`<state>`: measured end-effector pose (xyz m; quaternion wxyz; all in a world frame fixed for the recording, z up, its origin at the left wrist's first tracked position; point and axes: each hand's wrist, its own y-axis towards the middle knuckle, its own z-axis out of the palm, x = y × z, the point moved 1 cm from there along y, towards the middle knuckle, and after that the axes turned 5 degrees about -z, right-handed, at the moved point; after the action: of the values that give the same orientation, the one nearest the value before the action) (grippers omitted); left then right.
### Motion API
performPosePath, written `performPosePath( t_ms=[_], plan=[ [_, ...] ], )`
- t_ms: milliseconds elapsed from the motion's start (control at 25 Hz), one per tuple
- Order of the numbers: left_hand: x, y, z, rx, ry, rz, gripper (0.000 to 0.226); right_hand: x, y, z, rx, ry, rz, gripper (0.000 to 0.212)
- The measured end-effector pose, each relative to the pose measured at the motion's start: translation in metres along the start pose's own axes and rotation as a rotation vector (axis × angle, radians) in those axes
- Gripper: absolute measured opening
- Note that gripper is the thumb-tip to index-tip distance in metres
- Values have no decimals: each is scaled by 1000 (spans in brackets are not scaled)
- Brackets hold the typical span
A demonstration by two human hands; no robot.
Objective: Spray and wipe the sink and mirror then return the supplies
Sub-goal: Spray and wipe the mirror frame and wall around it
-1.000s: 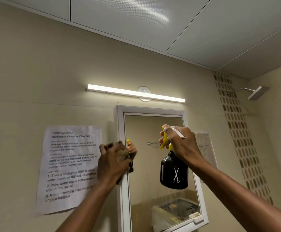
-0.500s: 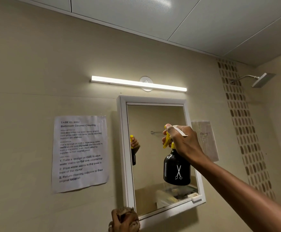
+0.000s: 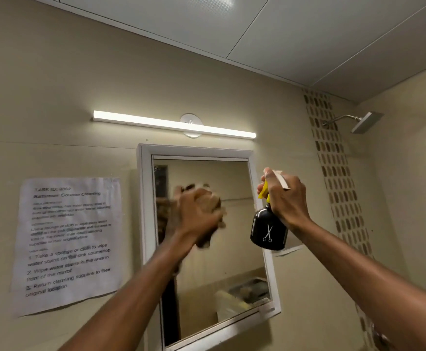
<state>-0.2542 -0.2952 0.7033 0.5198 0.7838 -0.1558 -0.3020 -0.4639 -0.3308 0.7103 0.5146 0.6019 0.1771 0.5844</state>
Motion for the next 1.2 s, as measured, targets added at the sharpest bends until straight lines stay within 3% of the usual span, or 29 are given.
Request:
performPosePath(
  t_ms=[160, 400, 520, 680, 840, 920, 1040, 1200],
  plan=[
    [-33, 84, 45, -76, 63, 136, 56, -28, 32, -26, 95, -59, -9, 44],
    [-34, 119, 96, -81, 158, 273, 48, -90, 29, -46, 273, -121, 20, 48],
    [-30, 128, 119, -27, 204, 305, 45, -116, 20, -55, 370, -128, 117, 42],
    [-35, 136, 151, 75, 261, 299, 37, -147, 9, -67, 629, -143, 261, 33],
    [-39, 138, 181, 131, 346, 294, 34, -165, 5, -79, 785, -222, 434, 13],
    [-36, 138, 195, 148, 364, 268, 33, -173, 6, -83, 849, -243, 499, 19],
    [-27, 142, 211, 131, 384, 257, 28, -181, 12, -88, 798, -249, 487, 25],
    [-19, 147, 222, 52, 538, 286, 30, -180, 26, -94, 661, -278, 223, 36]
  ],
)
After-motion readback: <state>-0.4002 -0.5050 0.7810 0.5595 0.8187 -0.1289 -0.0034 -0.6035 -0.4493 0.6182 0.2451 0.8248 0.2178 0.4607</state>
